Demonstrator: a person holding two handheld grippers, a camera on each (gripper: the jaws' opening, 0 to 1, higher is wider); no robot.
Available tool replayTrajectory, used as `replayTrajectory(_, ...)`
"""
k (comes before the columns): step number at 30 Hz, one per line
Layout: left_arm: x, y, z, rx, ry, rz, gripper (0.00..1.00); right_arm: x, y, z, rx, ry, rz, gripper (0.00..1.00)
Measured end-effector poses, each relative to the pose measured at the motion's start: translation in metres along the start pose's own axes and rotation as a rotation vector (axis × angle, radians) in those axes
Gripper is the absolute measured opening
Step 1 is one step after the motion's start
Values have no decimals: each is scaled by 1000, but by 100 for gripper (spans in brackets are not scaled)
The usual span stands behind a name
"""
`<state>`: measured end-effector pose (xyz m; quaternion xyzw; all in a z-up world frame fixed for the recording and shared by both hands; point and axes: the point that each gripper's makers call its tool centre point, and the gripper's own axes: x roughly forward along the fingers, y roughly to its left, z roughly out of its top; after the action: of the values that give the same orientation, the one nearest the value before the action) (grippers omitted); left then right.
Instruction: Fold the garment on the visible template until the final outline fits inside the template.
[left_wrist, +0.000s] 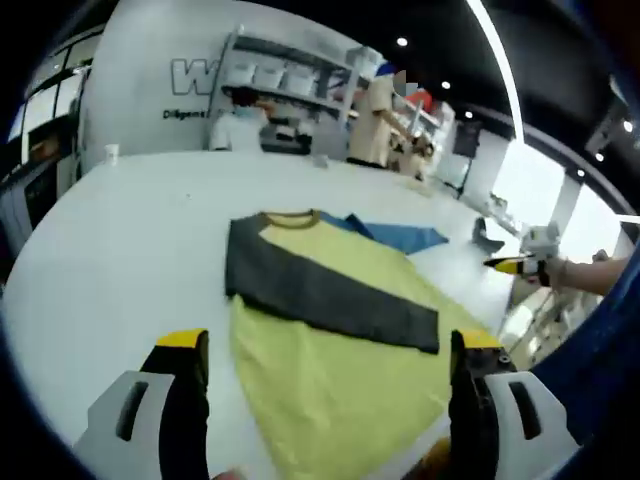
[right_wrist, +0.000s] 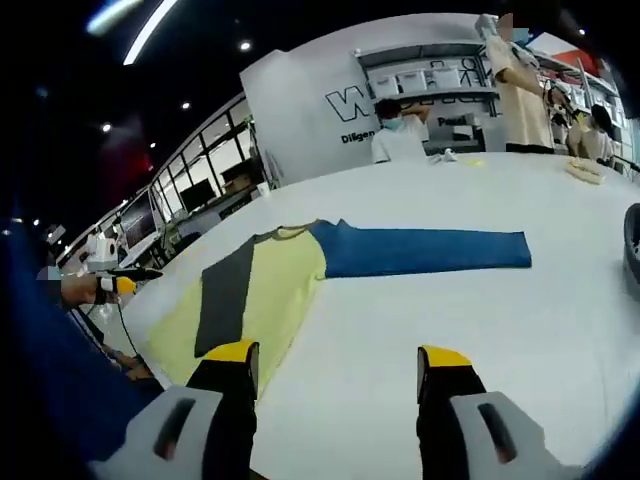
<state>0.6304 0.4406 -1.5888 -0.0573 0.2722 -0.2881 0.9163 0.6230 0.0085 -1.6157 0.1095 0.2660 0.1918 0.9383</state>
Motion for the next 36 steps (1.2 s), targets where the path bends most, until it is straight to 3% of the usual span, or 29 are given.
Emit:
replayTrajectory(2, -10, 3, 3, -26, -33, 25, 99, 5, -26, 22, 89, -22, -79, 61)
replayTrajectory(3, -11, 3, 3, -30, -37, 29, 99, 6, -30, 24, 100, -24, -90, 61)
replayTrajectory(5, -17, 10, 3, -49, -53, 56, 99, 11, -61, 33, 152, -24, -139, 59)
replayTrajectory(8, -22, 16, 4, -70, -75, 87, 99, 17, -87, 36, 203, 15, -174, 53)
replayTrajectory(10, -24, 18, 3, -73, -77, 107, 99, 22, -104, 46, 227, -6, -172, 52)
replayTrajectory(12, -26, 17, 3, -64, -73, 129, 99, 28, -118, 53, 306, -32, -180, 54)
replayTrajectory(17, -28, 9, 6, -58, -68, 149, 98, 42, -143, 61, 396, -58, -191, 54)
replayTrajectory(19, -26, 9, 6, -58, -61, 159, 97, 48, -153, 60, 496, -71, -189, 53)
replayTrajectory(21, -25, 6, 6, -51, -57, 168, 97, 47, -143, 66, 577, -106, -188, 52)
replayTrajectory(26, -28, 2, 12, -31, -78, 208, 90, 52, -165, 66, 719, -145, -196, 50)
replayTrajectory(29, -28, 2, 11, -43, -94, 233, 89, 56, -171, 64, 879, -158, -170, 50)
replayTrajectory(31, -30, 0, 10, -43, -99, 254, 87, 57, -181, 65, 938, -171, -173, 49)
replayTrajectory(36, -35, -5, 9, -56, -123, 278, 86, 63, -192, 68, 975, -168, -157, 48)
